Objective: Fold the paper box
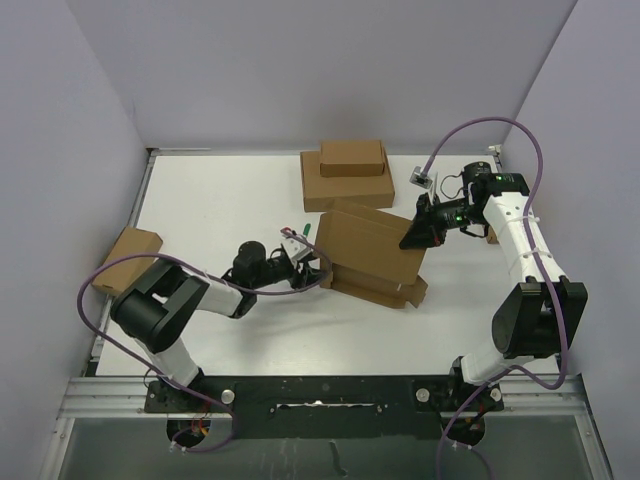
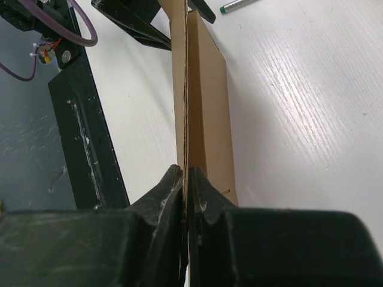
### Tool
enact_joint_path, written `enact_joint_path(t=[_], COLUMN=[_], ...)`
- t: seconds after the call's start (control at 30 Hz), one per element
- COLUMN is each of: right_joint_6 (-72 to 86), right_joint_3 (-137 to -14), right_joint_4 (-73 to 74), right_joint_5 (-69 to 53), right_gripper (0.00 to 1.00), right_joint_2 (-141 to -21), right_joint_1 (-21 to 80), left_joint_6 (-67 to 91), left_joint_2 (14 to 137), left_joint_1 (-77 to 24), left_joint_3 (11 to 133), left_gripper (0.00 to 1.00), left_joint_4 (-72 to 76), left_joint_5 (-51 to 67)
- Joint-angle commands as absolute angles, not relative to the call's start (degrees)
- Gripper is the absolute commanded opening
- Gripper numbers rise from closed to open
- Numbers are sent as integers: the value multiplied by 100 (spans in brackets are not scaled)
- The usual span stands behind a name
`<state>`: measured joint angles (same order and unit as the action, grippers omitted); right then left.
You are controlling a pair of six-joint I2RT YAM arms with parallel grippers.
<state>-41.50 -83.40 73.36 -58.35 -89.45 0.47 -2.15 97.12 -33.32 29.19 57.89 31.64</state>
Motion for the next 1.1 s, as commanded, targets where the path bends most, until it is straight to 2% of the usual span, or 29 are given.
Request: enact_joint_path(t=[0.0,0.17,0.37,1.07], right_joint_6=[-4210,-4210,-4223,-4298], right_joint_3=[-8297,-8297,-8313,-8367], right_joint_4=[7279,7291,7333,7427], right_joint_5=[-5818,-5861,-5936,-5993], right_gripper=[0,0,0,0], right_joint_2=[-8807,-8818,-8852,-8941], right_joint_1=[118,127,123,123], left_joint_6=[-264,-264,-171,-3], left_joint_2=[9904,10032,10177,10321], left_joint_1=[-3514,-3656,-3750,-3634], left_joint_3=[3065,3067,2999,3033], left_gripper=[52,51,45,36], left_joint_4=[6474,6640,6901,7167], left_joint_5=[2619,2218,1858,2165])
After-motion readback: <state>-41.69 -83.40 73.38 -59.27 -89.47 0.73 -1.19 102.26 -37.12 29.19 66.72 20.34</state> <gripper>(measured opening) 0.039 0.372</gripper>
